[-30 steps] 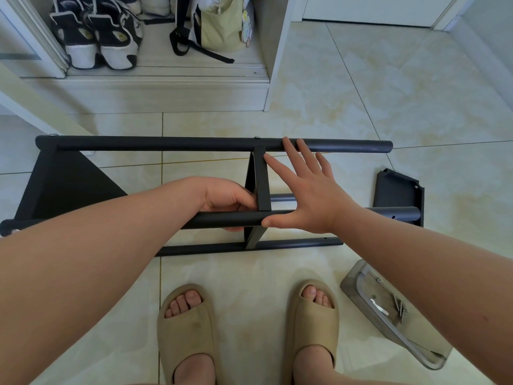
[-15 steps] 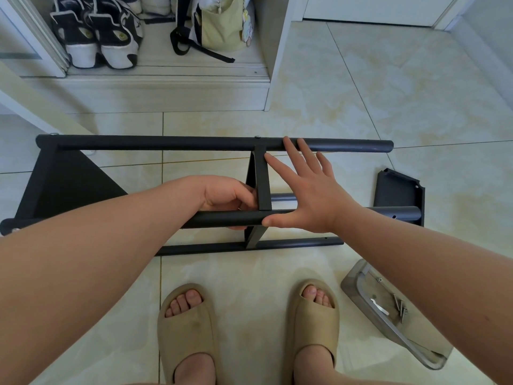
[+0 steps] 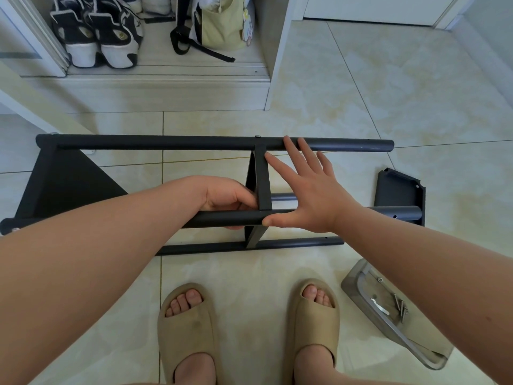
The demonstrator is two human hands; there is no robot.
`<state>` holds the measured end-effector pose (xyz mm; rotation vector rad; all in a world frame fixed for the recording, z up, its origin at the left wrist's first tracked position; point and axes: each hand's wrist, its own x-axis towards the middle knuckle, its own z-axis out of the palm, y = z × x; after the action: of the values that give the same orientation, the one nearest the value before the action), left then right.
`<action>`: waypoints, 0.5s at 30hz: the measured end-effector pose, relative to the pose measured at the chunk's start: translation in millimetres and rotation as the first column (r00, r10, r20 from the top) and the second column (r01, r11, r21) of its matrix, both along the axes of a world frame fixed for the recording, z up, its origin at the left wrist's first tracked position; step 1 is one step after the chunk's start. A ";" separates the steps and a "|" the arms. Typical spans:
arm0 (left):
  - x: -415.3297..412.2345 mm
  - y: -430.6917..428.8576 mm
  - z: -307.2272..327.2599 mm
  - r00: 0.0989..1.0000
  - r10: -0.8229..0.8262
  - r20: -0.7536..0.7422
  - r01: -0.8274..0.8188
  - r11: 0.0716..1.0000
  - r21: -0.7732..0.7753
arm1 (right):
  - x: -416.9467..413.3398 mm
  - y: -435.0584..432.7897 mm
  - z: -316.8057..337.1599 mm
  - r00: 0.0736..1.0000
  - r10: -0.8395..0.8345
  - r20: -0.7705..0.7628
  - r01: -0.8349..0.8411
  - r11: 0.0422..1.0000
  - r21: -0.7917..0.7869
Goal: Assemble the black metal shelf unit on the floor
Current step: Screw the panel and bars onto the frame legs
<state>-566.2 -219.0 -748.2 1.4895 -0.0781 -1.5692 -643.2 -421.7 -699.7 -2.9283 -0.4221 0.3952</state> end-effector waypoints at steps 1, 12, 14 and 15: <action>-0.1 0.0 0.2 1.000 0.004 -0.002 -0.004 1.000 -0.006 | 0.0 0.1 0.2 1.000 0.000 -0.001 0.000 1.000 -0.001; -1.6 -0.4 3.5 0.998 0.058 -0.007 -0.058 0.998 -0.037 | 0.5 0.0 0.1 1.000 -0.001 -0.003 0.001 1.000 -0.009; -1.7 -1.0 3.7 0.996 0.089 -0.014 -0.090 0.996 -0.025 | 0.4 0.1 -0.6 1.000 0.000 0.001 0.000 1.000 -0.009; -2.0 -1.2 3.8 0.995 0.096 -0.021 -0.096 0.995 -0.011 | 0.3 0.1 -0.9 1.000 0.000 0.002 0.000 1.000 -0.010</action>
<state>-568.2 -220.2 -744.4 1.4464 -0.0039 -1.5043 -642.9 -421.5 -700.6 -2.9386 -0.4213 0.3955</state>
